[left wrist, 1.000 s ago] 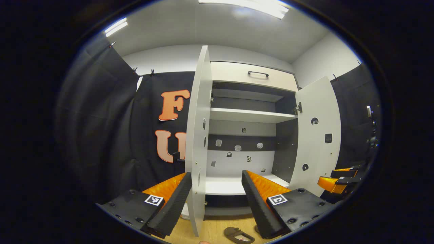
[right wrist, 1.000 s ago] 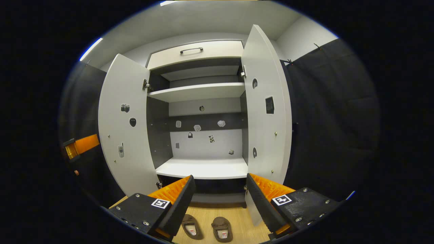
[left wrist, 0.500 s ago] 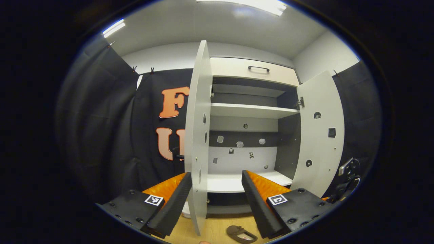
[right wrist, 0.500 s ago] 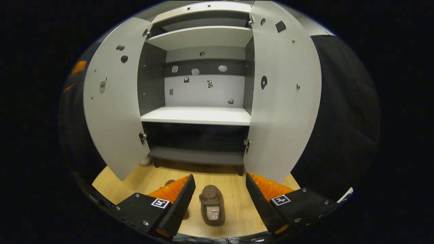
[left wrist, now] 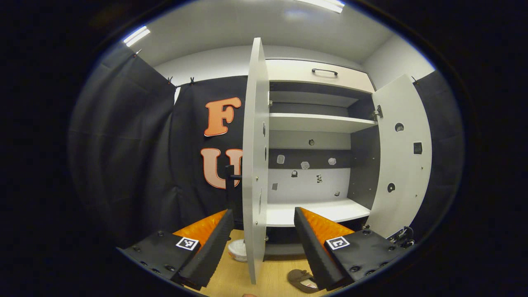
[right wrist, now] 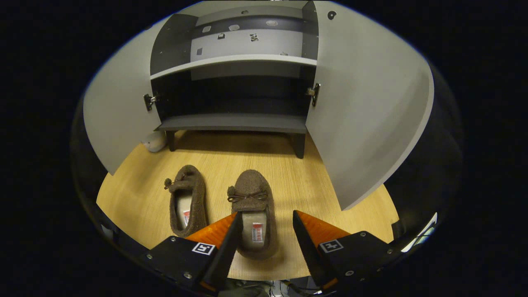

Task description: Grab one shoe with the right hand and put it into the shoe cabinet, grab the other shoe with the left hand and put it into the shoe cabinet; then close the right door with the right hand and the left door with the left hand.

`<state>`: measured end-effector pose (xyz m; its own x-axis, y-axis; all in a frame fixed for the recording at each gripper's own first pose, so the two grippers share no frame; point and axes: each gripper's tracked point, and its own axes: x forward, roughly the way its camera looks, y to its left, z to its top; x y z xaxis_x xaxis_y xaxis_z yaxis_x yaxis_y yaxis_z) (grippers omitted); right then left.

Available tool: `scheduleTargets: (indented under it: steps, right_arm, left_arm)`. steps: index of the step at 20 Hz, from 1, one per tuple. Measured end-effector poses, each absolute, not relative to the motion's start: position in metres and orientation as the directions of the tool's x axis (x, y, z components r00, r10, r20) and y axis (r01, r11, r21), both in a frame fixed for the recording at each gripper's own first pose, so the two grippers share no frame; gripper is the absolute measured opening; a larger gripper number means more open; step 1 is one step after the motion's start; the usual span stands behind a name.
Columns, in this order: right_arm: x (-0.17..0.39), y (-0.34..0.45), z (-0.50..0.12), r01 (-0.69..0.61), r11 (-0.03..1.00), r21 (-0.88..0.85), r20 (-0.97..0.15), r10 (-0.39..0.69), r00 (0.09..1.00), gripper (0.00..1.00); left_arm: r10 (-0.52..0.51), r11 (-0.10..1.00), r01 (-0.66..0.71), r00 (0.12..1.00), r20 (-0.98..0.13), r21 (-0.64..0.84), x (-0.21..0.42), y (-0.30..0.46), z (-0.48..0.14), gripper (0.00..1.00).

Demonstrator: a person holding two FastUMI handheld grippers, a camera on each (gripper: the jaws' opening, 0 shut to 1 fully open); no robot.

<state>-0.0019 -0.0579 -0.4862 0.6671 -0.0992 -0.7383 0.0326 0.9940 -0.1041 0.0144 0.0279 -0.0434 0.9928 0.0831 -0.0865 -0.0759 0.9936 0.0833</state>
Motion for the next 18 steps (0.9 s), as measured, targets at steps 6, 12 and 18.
scheduleTargets:
  steps: [6,12,18]
  right_arm:
    - [0.008,-0.07,-0.538,0.066,0.992,-0.106,-0.794,-0.124,0.595,0.52]
    - [0.013,-0.075,-0.571,0.101,0.989,-0.109,-0.836,-0.146,0.529,0.31]
    - [0.022,-0.06,-0.522,0.167,0.983,-0.071,-0.815,-0.154,0.559,0.04]
  left_arm:
    - [0.089,0.99,-0.078,0.992,-0.092,0.114,0.014,0.029,-0.045,0.96]
    - [0.065,0.993,-0.053,0.992,-0.111,0.11,0.014,0.022,-0.051,0.93]
    - [0.064,0.993,-0.053,0.991,-0.114,0.102,0.015,0.023,-0.053,0.93]
